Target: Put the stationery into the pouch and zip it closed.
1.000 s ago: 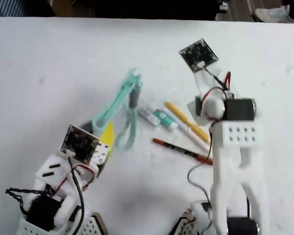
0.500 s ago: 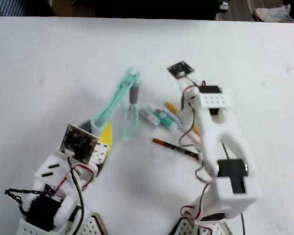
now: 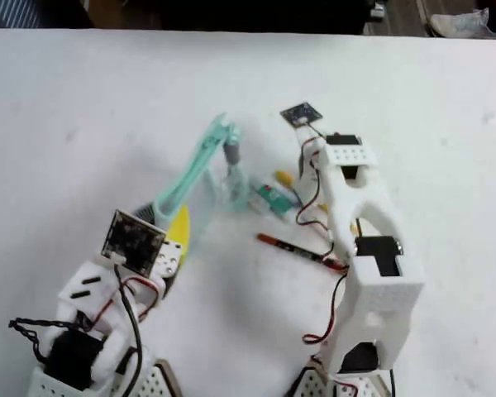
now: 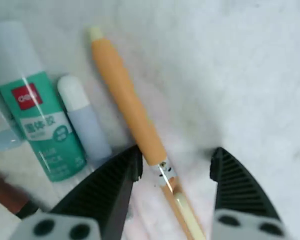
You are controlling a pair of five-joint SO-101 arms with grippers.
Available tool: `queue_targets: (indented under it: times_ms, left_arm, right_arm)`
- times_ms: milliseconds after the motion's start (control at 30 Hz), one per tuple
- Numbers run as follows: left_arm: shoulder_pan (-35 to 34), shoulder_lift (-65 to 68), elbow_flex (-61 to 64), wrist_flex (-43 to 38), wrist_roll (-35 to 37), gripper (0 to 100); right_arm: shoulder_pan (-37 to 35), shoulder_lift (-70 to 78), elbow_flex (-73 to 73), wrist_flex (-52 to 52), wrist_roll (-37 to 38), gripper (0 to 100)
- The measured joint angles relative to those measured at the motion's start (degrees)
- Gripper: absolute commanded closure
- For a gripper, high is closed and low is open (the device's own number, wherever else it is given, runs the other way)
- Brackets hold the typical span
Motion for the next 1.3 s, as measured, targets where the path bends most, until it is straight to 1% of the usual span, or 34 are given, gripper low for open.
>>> queue_targets:
  times_ms: [133, 200, 267, 333, 467, 533, 700, 967, 1100, 1200, 1300]
  left_arm:
    - [0.0, 0.0, 0.0, 0.0, 0.0, 98]
    - [0.0, 0.0, 0.0, 0.0, 0.0, 98]
    - [0.0, 0.0, 0.0, 0.0, 0.0, 97]
    - [0.0, 0.0, 0.0, 0.0, 0.0, 93]
    - [-0.1, -0.1, 0.0, 0.0, 0.0, 79]
    - [-0.2, -0.3, 0.0, 0.0, 0.0, 74]
    - [-0.1, 0.0, 0.0, 0.0, -0.2, 77]
    - [-0.1, 0.0, 0.0, 0.0, -0.2, 77]
    - [-0.1, 0.0, 0.0, 0.0, 1.6, 77]
    - [-0.1, 0.0, 0.0, 0.0, 2.1, 77]
    - [-0.1, 0.0, 0.0, 0.0, 2.1, 77]
  right_arm:
    - [0.7, 0.3, -0.8, -0.1, -0.1, 98.9]
    - [0.8, 0.4, -1.1, -0.6, 0.0, 96.6]
    - [0.8, 0.4, -1.1, -0.6, 0.1, 97.3]
    - [0.8, 0.4, -1.1, -0.6, 0.1, 98.3]
    - [0.8, 0.4, -1.1, -0.7, 0.1, 98.1]
    - [0.8, 0.4, -1.1, -0.7, 0.1, 98.1]
    - [0.8, 0.4, -1.1, -0.7, 0.1, 98.1]
    - [0.8, 0.4, -0.6, -0.7, 0.1, 98.1]
    - [0.8, 0.1, 0.1, -1.8, 0.2, 98.2]
    - [0.8, -1.8, 0.4, -1.9, 0.0, 98.2]
    - [0.7, -7.7, 0.5, -0.3, -0.2, 98.2]
